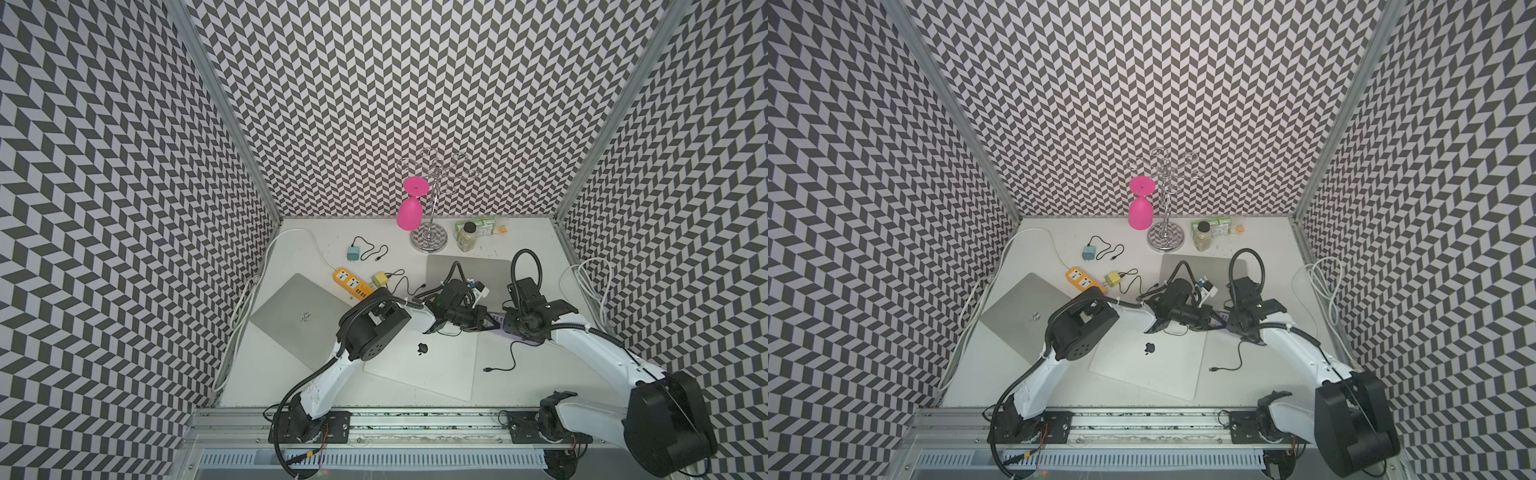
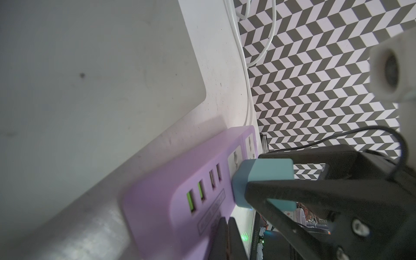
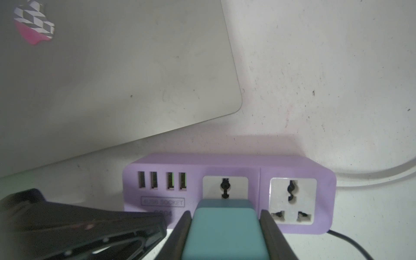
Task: Unplug the laptop charger
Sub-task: Remove the plug from the socket.
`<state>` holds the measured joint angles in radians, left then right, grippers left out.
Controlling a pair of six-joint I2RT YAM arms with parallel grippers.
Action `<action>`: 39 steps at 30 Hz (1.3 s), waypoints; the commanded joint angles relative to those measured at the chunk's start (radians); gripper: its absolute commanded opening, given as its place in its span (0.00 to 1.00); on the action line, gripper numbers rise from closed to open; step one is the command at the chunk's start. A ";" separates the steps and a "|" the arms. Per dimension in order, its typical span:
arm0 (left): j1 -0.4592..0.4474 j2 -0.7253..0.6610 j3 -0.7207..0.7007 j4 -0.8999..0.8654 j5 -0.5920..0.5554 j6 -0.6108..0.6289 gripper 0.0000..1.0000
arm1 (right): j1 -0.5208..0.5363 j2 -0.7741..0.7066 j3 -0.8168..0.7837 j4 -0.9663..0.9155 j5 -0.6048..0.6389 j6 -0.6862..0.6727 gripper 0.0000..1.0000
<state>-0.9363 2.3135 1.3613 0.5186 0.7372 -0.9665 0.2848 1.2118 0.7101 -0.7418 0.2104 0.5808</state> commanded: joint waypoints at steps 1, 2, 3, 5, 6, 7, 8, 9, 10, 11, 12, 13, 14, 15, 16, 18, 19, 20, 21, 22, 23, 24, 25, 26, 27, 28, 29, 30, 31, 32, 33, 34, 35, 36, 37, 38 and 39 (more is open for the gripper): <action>-0.016 0.070 0.003 -0.098 -0.032 0.011 0.00 | -0.006 0.005 0.023 0.021 0.007 -0.012 0.31; -0.018 0.070 0.012 -0.127 -0.042 0.028 0.00 | -0.006 0.007 0.026 0.019 0.010 -0.009 0.31; -0.019 0.069 0.021 -0.167 -0.058 0.054 0.00 | -0.006 0.010 0.029 0.016 0.013 -0.011 0.31; -0.021 0.067 0.024 -0.197 -0.074 0.076 0.00 | -0.006 0.022 0.037 0.009 0.016 -0.015 0.31; -0.021 0.070 0.023 -0.200 -0.074 0.078 0.00 | -0.006 0.027 0.041 0.004 0.018 -0.013 0.31; -0.021 0.072 0.021 -0.202 -0.075 0.079 0.00 | -0.006 0.032 0.047 0.001 0.018 -0.015 0.31; -0.021 0.073 0.018 -0.201 -0.076 0.078 0.00 | -0.005 0.036 0.049 0.000 0.017 -0.015 0.30; -0.022 0.072 0.012 -0.196 -0.078 0.079 0.00 | -0.006 0.038 0.051 0.001 0.015 -0.015 0.30; -0.022 0.070 0.008 -0.191 -0.080 0.077 0.00 | -0.006 0.038 0.053 0.002 0.012 -0.016 0.30; -0.022 0.069 0.008 -0.194 -0.084 0.079 0.00 | -0.006 0.041 0.056 0.002 0.012 -0.017 0.30; -0.024 0.069 0.011 -0.200 -0.085 0.081 0.00 | -0.006 0.044 0.058 0.003 0.012 -0.020 0.30; -0.024 0.070 0.012 -0.203 -0.086 0.084 0.00 | -0.005 0.046 0.061 0.002 0.012 -0.023 0.30; -0.024 0.070 0.012 -0.201 -0.085 0.082 0.00 | -0.006 0.047 0.065 -0.001 0.011 -0.025 0.30; -0.024 0.070 0.012 -0.202 -0.086 0.082 0.00 | -0.006 0.047 0.068 -0.003 0.008 -0.027 0.30; -0.024 0.070 0.012 -0.203 -0.086 0.082 0.00 | -0.007 0.046 0.071 -0.004 0.006 -0.028 0.30; -0.024 0.072 0.014 -0.205 -0.084 0.082 0.00 | -0.009 0.039 0.073 -0.004 -0.001 -0.027 0.30; -0.024 0.075 0.018 -0.211 -0.081 0.082 0.00 | -0.011 0.037 0.071 -0.002 -0.008 -0.027 0.30; -0.024 0.079 0.033 -0.234 -0.083 0.094 0.00 | -0.014 0.038 0.068 -0.002 -0.014 -0.025 0.30; -0.025 0.085 0.059 -0.285 -0.090 0.116 0.00 | -0.016 0.037 0.062 0.003 -0.022 -0.023 0.30; -0.025 0.090 0.079 -0.321 -0.093 0.136 0.00 | -0.019 0.035 0.058 0.006 -0.028 -0.019 0.30; -0.024 0.095 0.100 -0.358 -0.095 0.153 0.00 | -0.021 0.033 0.053 0.013 -0.036 -0.015 0.30; -0.022 0.099 0.113 -0.382 -0.099 0.164 0.00 | -0.022 0.033 0.049 0.020 -0.042 -0.011 0.30; -0.021 0.101 0.125 -0.410 -0.109 0.175 0.00 | -0.024 0.034 0.049 0.021 -0.045 -0.008 0.30; -0.021 0.104 0.148 -0.454 -0.130 0.196 0.00 | -0.025 0.037 0.052 0.021 -0.048 -0.008 0.30; -0.022 0.111 0.174 -0.499 -0.143 0.215 0.00 | -0.026 0.037 0.056 0.021 -0.048 -0.009 0.30; -0.022 0.117 0.188 -0.521 -0.145 0.223 0.00 | -0.027 0.037 0.058 0.022 -0.047 -0.009 0.30; -0.022 0.121 0.193 -0.530 -0.144 0.226 0.00 | -0.031 0.035 0.058 0.024 -0.048 -0.011 0.30; -0.020 0.120 0.188 -0.532 -0.144 0.220 0.00 | -0.036 0.032 0.059 0.028 -0.053 -0.013 0.30; -0.018 0.115 0.178 -0.526 -0.144 0.215 0.00 | -0.040 0.028 0.058 0.033 -0.059 -0.017 0.30; -0.018 0.111 0.169 -0.521 -0.149 0.213 0.00 | -0.045 0.024 0.055 0.037 -0.065 -0.019 0.30; -0.018 0.112 0.167 -0.525 -0.154 0.214 0.00 | -0.049 0.021 0.055 0.041 -0.071 -0.021 0.30; -0.018 0.113 0.165 -0.528 -0.153 0.215 0.00 | -0.053 0.015 0.055 0.045 -0.079 -0.022 0.30; -0.018 0.114 0.165 -0.528 -0.152 0.212 0.00 | -0.058 0.008 0.056 0.048 -0.086 -0.022 0.30; -0.017 0.116 0.162 -0.524 -0.150 0.209 0.00 | -0.065 0.002 0.058 0.049 -0.095 -0.022 0.29; -0.016 0.115 0.159 -0.518 -0.146 0.204 0.00 | -0.070 -0.002 0.061 0.047 -0.097 -0.024 0.30; -0.016 0.115 0.153 -0.507 -0.143 0.197 0.00 | -0.076 -0.008 0.066 0.044 -0.099 -0.026 0.30; -0.016 0.116 0.150 -0.500 -0.141 0.193 0.00 | -0.083 -0.010 0.068 0.041 -0.100 -0.032 0.30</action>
<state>-0.9535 2.3619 1.5692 0.1886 0.6804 -0.7784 0.2180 1.2362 0.7471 -0.7708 0.1318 0.5591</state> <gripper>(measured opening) 0.048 0.411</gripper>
